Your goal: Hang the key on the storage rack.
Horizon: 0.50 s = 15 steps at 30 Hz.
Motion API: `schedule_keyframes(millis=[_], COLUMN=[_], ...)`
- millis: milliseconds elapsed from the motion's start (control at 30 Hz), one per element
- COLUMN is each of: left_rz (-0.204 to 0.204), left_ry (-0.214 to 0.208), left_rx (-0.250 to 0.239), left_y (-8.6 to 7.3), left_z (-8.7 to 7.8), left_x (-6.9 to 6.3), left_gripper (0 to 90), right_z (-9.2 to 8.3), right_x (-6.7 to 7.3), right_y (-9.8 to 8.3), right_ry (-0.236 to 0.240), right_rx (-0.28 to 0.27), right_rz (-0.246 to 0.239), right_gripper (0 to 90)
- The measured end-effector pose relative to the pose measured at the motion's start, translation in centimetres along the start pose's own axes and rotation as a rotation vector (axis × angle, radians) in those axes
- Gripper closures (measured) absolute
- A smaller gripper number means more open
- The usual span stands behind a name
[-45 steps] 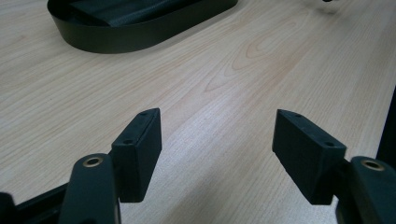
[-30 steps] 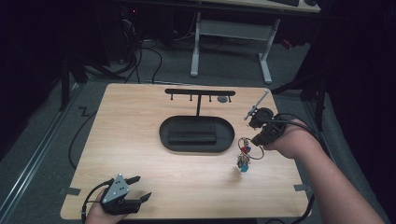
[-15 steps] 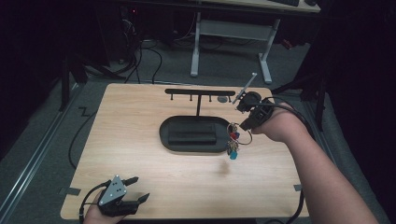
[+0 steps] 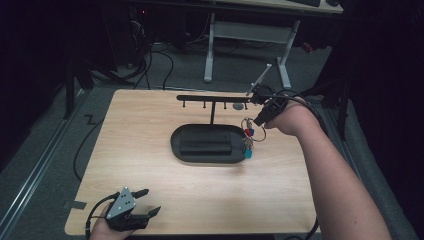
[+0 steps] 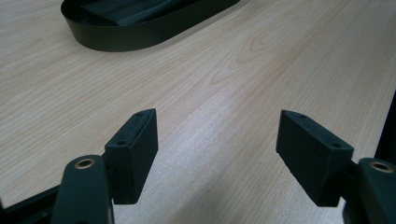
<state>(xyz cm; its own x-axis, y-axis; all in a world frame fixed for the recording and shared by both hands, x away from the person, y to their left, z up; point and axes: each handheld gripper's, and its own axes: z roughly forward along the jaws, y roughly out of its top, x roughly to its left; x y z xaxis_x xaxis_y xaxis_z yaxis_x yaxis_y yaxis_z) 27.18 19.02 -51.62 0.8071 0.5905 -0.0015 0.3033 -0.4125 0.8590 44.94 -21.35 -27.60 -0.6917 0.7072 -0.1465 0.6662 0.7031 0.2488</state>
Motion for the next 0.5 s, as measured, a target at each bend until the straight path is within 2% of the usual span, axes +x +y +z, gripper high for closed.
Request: schedule_keyframes(millis=[233,367,467,500], left_rz=[0.017,0.014,0.017,0.019], left_ry=[-0.006,-0.005,-0.01,-0.01], left_rx=[0.01,0.005,0.013,0.012], left_y=[0.0,0.0,0.0,0.0], left_z=[0.1,0.2,0.1,0.2], left_x=[-0.1,-0.1,-0.1,-0.1], left_gripper=[30.2,30.2,30.3,30.3], right_z=[1.2,1.8,2.2,2.3], right_x=[-1.1,-1.7,-2.1,-2.1], right_y=[1.3,2.1,2.7,2.9], right_ry=[0.004,0.003,0.006,0.008], right_rx=[-0.005,-0.009,-0.014,-0.008], right_rz=[0.021,0.014,0.029,0.051], right_gripper=[87.8,87.8,87.8,87.8])
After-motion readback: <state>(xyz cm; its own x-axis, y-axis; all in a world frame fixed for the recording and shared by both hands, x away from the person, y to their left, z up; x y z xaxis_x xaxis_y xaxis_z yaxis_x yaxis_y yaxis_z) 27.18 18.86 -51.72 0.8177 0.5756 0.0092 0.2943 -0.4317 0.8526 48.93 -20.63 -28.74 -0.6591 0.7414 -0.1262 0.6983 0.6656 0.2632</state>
